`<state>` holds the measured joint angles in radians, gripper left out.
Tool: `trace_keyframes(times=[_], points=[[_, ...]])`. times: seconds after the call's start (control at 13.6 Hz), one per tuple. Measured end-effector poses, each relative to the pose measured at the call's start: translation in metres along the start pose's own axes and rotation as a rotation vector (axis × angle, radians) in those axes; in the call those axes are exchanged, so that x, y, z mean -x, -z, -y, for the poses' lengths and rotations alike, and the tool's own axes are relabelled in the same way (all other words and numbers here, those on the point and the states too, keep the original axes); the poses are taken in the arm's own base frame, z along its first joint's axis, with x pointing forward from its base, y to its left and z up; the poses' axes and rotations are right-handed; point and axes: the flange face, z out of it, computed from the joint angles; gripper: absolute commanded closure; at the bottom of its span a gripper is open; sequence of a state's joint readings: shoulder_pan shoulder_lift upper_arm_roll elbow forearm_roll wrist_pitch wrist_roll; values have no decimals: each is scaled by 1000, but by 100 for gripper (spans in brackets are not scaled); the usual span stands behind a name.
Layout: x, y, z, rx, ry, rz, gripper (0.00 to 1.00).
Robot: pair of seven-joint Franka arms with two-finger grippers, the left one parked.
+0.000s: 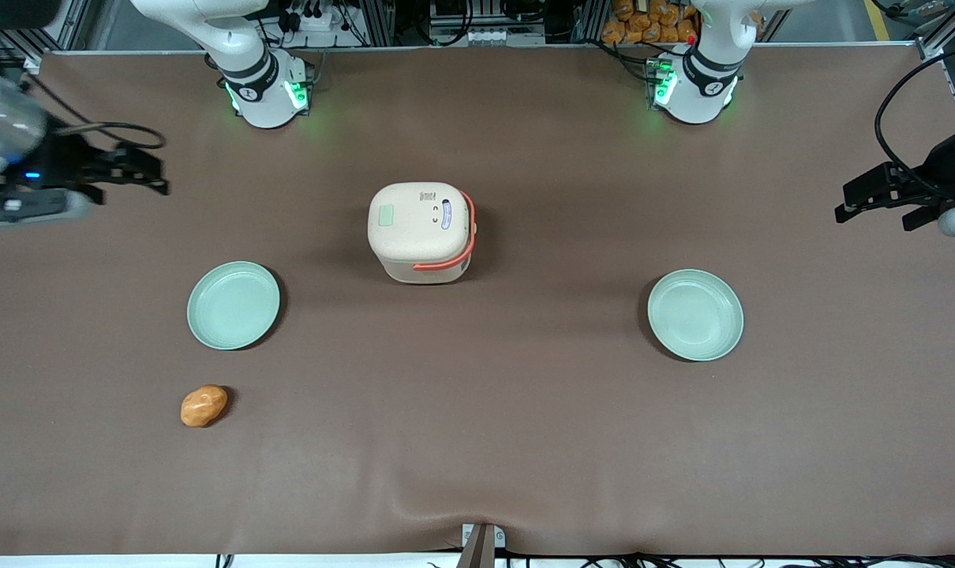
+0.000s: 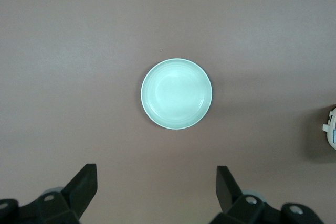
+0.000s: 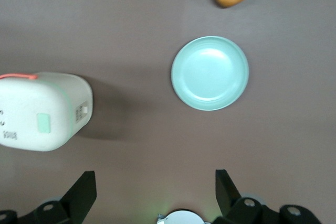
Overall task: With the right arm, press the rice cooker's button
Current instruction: 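Move the right gripper over the white rice cooker's lid button, then press down on the rice cooker's green lid button with the right gripper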
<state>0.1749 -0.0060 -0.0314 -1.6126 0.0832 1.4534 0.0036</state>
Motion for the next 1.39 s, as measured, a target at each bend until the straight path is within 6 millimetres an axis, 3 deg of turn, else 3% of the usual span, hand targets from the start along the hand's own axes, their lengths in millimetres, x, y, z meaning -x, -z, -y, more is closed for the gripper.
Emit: trace_keyframes(times=[0.15,0.29,0.37,0.51,0.73,1.03,1.39], points=[[-9,-19,33,-10,38,37,25],[-18,-43,65,-25,79,84,64],[-21,-55,82,-25,86,108,79],[-25,-81,124,-14,94,151,96],[-32,-116,176,9,137,160,100],[-32,-152,223,42,116,181,100],[-34,-203,245,58,104,177,100]])
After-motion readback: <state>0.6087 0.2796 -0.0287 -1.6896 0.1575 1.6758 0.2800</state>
